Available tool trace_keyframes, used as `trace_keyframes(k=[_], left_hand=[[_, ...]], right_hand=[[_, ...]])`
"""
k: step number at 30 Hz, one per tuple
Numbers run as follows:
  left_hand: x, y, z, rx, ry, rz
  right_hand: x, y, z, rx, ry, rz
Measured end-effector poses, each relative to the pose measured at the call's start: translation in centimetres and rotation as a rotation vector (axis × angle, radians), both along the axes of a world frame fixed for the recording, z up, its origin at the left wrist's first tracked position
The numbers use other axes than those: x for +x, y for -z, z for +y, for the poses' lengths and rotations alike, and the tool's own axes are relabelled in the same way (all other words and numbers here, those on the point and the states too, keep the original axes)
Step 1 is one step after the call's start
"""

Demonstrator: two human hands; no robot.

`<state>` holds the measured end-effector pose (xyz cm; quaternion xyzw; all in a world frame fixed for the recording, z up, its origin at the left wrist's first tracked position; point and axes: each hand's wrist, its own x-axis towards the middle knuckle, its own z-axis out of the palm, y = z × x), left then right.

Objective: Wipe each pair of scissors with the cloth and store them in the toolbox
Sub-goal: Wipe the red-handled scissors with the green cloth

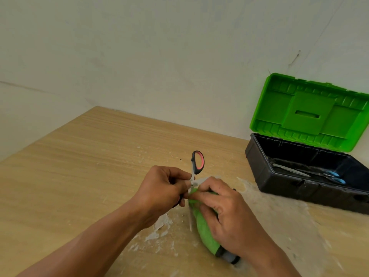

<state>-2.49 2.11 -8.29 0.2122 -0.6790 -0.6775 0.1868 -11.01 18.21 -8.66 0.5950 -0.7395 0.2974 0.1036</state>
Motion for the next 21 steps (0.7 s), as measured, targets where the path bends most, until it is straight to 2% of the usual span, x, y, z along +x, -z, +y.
trace_keyframes(k=[3,7,11,16,21], left_hand=[[-0.4,0.0,-0.1,0.015,0.009,0.011],[-0.1,0.4,-0.6,0.044,0.008,0.007],[-0.6,0.3,-0.7,0.137,0.043,0.024],[-0.6,0.5,-1.5,0.21,0.048,0.006],[-0.8,0.5,-1.7,0.259,0.057,0.024]], right_hand=[[0.1,-0.1,-0.4,-0.051,0.076,0.015],[0.2,-0.3,0.2,0.087,-0.057,-0.024],[0.0,-0.6,-0.1,-0.003,0.018,-0.015],[0.1,-0.6,1.1,0.228,-0.145,-0.13],[0.2,-0.3,0.1,0.042,-0.024,-0.06]])
